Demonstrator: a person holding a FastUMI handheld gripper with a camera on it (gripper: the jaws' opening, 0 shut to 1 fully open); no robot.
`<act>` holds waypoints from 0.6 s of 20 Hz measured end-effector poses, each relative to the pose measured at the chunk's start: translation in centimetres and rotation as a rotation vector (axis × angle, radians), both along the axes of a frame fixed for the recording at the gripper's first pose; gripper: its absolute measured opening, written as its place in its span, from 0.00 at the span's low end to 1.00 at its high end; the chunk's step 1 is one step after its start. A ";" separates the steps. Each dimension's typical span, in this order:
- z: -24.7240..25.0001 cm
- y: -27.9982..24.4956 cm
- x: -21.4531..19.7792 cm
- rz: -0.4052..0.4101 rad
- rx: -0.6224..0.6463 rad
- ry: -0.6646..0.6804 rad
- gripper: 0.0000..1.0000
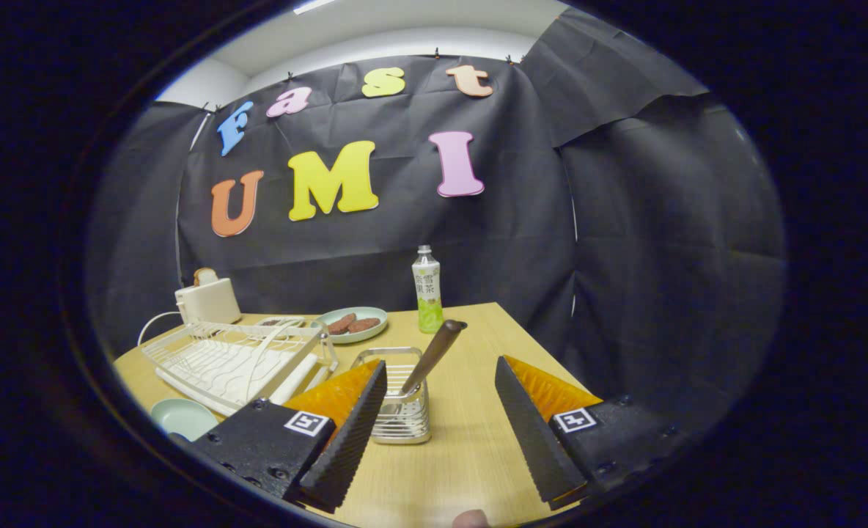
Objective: Take the plate from the dish rack, then take the spoon from the basket and place it into the plate.
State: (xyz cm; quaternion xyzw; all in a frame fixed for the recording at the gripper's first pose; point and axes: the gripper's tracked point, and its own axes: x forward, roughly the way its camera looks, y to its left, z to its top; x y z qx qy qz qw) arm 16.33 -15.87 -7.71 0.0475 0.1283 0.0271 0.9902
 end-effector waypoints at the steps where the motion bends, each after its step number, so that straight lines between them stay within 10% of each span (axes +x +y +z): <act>1: -0.1 0.1 0.6 0.012 -0.003 0.004 0.95; 12: -0.5 1.7 3.1 0.075 0.024 0.036 0.37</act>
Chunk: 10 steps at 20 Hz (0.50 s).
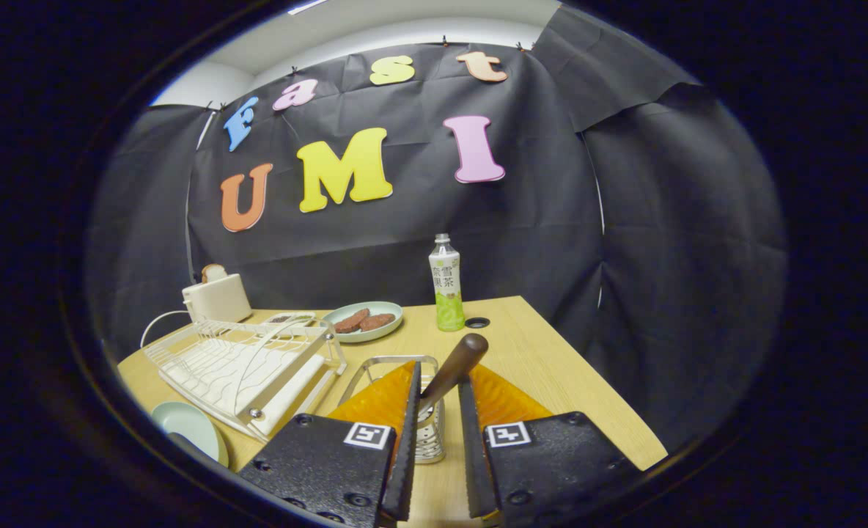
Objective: Take the plate from the dish rack, then take the spoon from the basket and place it into the plate.
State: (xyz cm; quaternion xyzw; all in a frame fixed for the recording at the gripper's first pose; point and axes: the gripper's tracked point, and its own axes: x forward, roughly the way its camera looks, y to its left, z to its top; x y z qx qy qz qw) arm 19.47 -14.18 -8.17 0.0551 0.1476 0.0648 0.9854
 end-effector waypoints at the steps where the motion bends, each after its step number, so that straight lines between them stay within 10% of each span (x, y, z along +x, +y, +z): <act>1: 0.2 0.4 -0.2 0.008 0.003 0.000 0.32; 10: 2.5 2.4 0.1 0.020 0.037 0.010 0.08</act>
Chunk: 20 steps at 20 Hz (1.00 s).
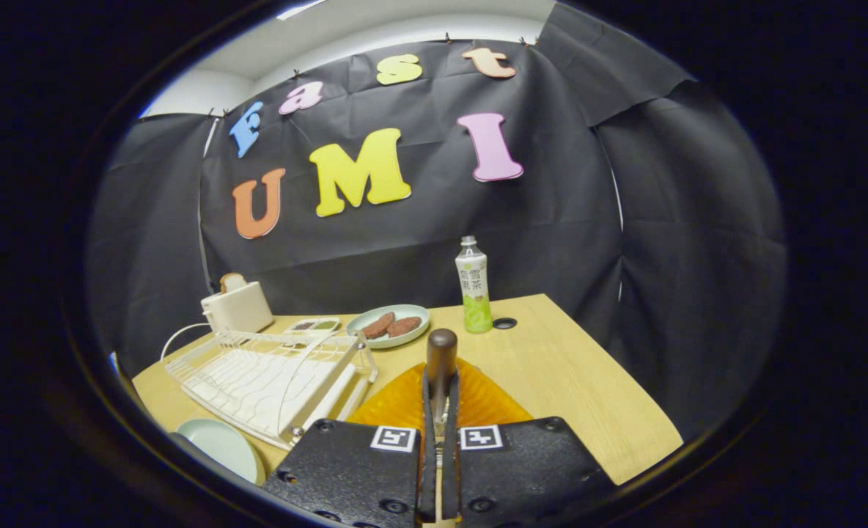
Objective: Take the plate from the dish rack, then take the spoon from the basket and place it into the plate.
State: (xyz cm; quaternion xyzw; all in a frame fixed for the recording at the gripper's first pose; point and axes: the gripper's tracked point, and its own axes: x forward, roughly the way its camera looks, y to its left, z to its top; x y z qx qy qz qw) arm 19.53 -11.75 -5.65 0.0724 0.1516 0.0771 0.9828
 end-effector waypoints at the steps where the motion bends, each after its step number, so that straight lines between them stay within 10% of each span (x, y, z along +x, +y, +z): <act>1: 0.8 -0.2 0.0 -0.010 -0.009 -0.008 0.08; 11: 10.6 -1.0 -3.5 -0.082 -0.025 -0.146 0.08; 20: 12.8 9.2 -11.0 0.078 0.025 -0.129 0.08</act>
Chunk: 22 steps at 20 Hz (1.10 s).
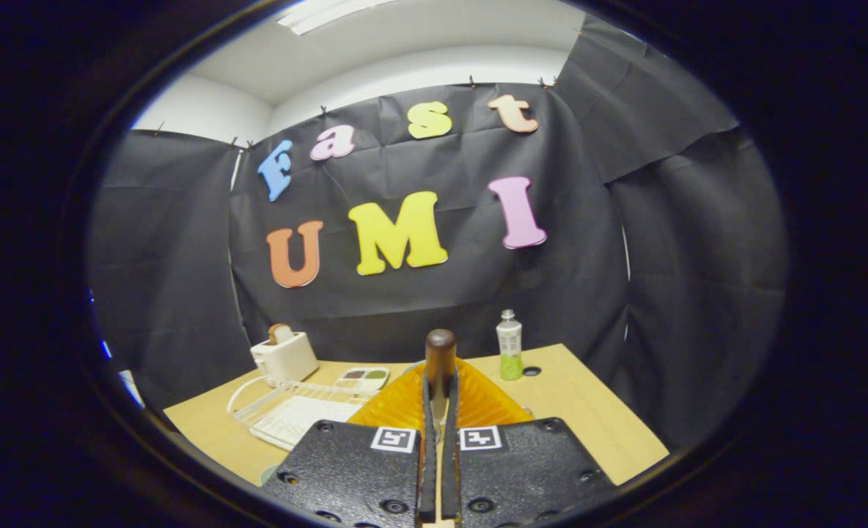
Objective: Take the plate from the dish rack, then take the spoon from the basket and place it into the plate.
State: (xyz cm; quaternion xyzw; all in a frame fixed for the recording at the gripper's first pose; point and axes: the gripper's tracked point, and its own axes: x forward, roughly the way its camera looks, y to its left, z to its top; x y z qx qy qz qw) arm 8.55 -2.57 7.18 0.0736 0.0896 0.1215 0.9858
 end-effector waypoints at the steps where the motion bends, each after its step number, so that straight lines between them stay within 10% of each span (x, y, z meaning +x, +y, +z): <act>1: -0.5 1.1 -0.8 0.015 -0.001 0.013 0.08; 22: -14.8 16.3 -7.8 0.211 0.017 0.251 0.10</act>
